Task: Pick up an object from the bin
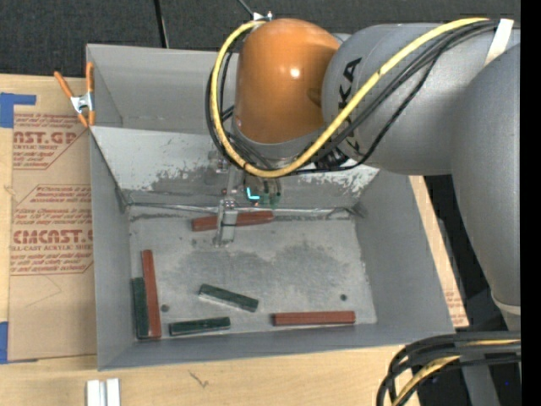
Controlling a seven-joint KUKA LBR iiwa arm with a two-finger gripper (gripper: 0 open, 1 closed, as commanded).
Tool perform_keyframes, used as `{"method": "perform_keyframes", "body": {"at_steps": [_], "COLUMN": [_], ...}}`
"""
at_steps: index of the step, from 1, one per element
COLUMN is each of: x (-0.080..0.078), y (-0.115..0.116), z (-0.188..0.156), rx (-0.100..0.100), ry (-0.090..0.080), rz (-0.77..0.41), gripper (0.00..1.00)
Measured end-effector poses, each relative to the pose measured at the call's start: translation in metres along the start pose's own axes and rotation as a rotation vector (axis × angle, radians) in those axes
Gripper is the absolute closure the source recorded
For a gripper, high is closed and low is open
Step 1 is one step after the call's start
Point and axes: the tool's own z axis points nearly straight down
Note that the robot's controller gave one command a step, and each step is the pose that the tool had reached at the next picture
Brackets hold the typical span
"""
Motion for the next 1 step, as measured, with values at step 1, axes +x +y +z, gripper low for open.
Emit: {"method": "perform_keyframes", "body": {"at_steps": [1], "x": [-0.0017], "y": [-0.0007], "z": [-0.0044], "rx": [-0.001], "ry": [-0.008], "rz": [0.001], "gripper": [0.0]}}
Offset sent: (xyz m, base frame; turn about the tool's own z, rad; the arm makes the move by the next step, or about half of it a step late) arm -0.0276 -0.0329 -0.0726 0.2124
